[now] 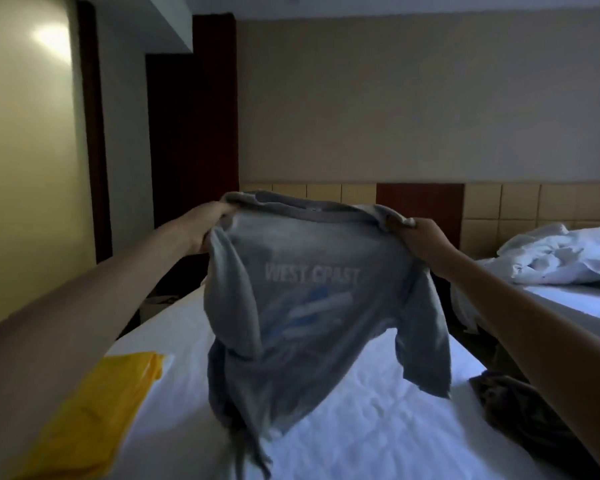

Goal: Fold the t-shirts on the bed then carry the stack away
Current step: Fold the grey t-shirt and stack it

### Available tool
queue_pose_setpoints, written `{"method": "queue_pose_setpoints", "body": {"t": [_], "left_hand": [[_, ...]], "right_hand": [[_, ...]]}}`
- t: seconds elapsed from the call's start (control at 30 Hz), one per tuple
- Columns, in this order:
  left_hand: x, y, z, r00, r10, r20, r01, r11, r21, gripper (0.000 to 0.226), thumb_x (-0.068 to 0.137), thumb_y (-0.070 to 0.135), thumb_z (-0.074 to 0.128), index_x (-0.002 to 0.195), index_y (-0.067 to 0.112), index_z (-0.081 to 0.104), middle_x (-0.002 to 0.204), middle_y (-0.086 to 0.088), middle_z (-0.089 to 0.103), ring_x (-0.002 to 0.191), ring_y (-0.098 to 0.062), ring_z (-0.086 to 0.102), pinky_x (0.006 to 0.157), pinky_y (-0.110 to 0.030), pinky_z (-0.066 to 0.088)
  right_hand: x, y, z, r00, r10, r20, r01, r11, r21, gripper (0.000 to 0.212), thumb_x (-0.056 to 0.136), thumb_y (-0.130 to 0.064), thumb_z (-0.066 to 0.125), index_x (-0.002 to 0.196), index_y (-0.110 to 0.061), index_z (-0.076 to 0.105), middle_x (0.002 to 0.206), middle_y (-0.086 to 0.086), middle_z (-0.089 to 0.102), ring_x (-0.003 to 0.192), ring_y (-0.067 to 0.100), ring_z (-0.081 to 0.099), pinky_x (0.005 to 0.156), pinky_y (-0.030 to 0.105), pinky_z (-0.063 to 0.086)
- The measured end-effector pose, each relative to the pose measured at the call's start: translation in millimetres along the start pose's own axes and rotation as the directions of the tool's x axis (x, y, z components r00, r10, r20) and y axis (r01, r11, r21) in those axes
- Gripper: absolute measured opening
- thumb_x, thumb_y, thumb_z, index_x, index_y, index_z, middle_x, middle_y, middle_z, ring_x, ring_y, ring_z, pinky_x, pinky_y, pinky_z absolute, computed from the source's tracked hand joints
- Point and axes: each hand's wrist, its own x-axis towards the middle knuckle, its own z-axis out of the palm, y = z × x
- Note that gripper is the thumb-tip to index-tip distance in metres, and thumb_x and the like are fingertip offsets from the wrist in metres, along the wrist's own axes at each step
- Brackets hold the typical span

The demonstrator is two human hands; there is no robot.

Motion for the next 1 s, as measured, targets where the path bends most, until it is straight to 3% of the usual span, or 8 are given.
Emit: {"method": "queue_pose_setpoints", "body": {"t": [0.07, 0.2, 0.33, 0.53, 0.63, 0.8, 0.9, 1.0], "left_hand": [[-8.5, -10.7, -8.5, 0.982, 0.046, 0.183, -0.127, 0.877, 0.463, 0.026, 0.093, 0.036, 0.055, 0.074, 0.018, 0.056, 0.073, 0.001, 0.063, 0.058, -0.011, 0.057, 0.051, -0.018, 0.045], [-9.5, -54.5, -23.6, 0.93, -0.099, 0.353, -0.337, 0.148, 0.93, 0.027, 0.073, 0.047, 0.073, 0.074, 0.025, 0.057, 0.076, 0.005, 0.06, 0.071, -0.011, 0.057, 0.057, -0.025, 0.041], [-3.6, -51.7, -23.8, 0.972, 0.017, 0.232, -0.22, 0.392, 0.893, 0.028, 0.089, 0.01, 0.052, 0.062, 0.014, 0.048, 0.067, -0.002, 0.052, 0.061, -0.015, 0.047, 0.052, -0.026, 0.03], [4.2, -31.2, -27.6, 0.98, 0.14, 0.145, -0.189, 0.886, 0.424, 0.022, 0.097, 0.007, 0.045, 0.103, 0.02, 0.061, 0.09, -0.005, 0.063, 0.084, -0.022, 0.06, 0.068, -0.031, 0.051], [1.1, -31.2, -33.3, 0.955, 0.166, 0.248, -0.275, 0.808, 0.52, 0.005, 0.09, 0.023, 0.062, 0.088, 0.027, 0.06, 0.088, 0.003, 0.062, 0.091, -0.019, 0.06, 0.07, -0.025, 0.047], [-4.4, -43.4, -43.8, 0.964, 0.114, 0.241, -0.244, 0.014, 0.97, 0.028, 0.079, 0.058, 0.062, 0.075, 0.031, 0.057, 0.079, 0.007, 0.062, 0.073, -0.013, 0.058, 0.067, -0.029, 0.046], [-4.6, -49.2, -36.4, 0.961, 0.238, 0.141, -0.199, 0.243, 0.949, 0.022, 0.089, 0.022, 0.052, 0.069, 0.023, 0.061, 0.076, -0.003, 0.061, 0.071, -0.02, 0.057, 0.065, -0.032, 0.044], [7.1, -55.9, -37.7, 0.952, 0.294, 0.085, -0.243, 0.554, 0.796, 0.02, 0.091, 0.007, 0.046, 0.091, 0.007, 0.066, 0.09, -0.011, 0.065, 0.087, -0.028, 0.06, 0.075, -0.035, 0.046]], "right_hand": [[6.0, -2.6, -5.4, 0.997, -0.068, 0.038, 0.072, 0.993, -0.096, 0.047, 0.089, -0.036, 0.06, 0.091, 0.011, 0.062, 0.077, 0.019, 0.058, 0.074, 0.019, 0.051, 0.05, 0.02, 0.036], [-3.3, 0.4, -1.1, 0.868, 0.061, 0.493, 0.333, 0.666, -0.668, 0.071, 0.057, -0.075, 0.066, 0.097, -0.017, 0.063, 0.091, -0.001, 0.065, 0.085, 0.015, 0.058, 0.073, 0.029, 0.044], [-18.0, 10.2, 11.7, 0.857, 0.176, 0.485, 0.46, 0.164, -0.873, 0.049, 0.077, -0.065, 0.058, 0.109, -0.028, 0.063, 0.105, -0.007, 0.065, 0.102, 0.019, 0.059, 0.079, 0.032, 0.046], [-10.6, 10.9, 6.7, 0.965, 0.068, 0.255, -0.015, 0.979, -0.205, 0.013, 0.09, -0.006, 0.057, 0.098, 0.001, 0.063, 0.095, 0.018, 0.062, 0.087, 0.029, 0.06, 0.073, 0.031, 0.044], [-6.8, 10.3, 6.7, 0.968, 0.076, 0.239, -0.079, 0.997, 0.003, 0.008, 0.092, -0.005, 0.054, 0.09, -0.009, 0.061, 0.1, 0.017, 0.064, 0.091, 0.027, 0.06, 0.074, 0.032, 0.049], [-6.9, 9.0, 3.0, 0.87, 0.001, 0.492, 0.324, 0.752, -0.574, 0.041, 0.075, -0.04, 0.074, 0.107, -0.017, 0.061, 0.101, 0.0, 0.064, 0.096, 0.019, 0.06, 0.085, 0.036, 0.049], [-14.5, 10.5, 13.7, 0.847, 0.06, 0.527, 0.497, 0.257, -0.828, 0.031, 0.082, -0.046, 0.062, 0.106, -0.028, 0.054, 0.103, -0.012, 0.059, 0.1, 0.018, 0.057, 0.079, 0.033, 0.046], [-11.8, 10.9, 17.9, 0.946, -0.064, 0.319, 0.316, 0.414, -0.854, 0.022, 0.091, -0.026, 0.05, 0.107, -0.017, 0.062, 0.108, 0.007, 0.064, 0.099, 0.028, 0.059, 0.072, 0.033, 0.046]]}}
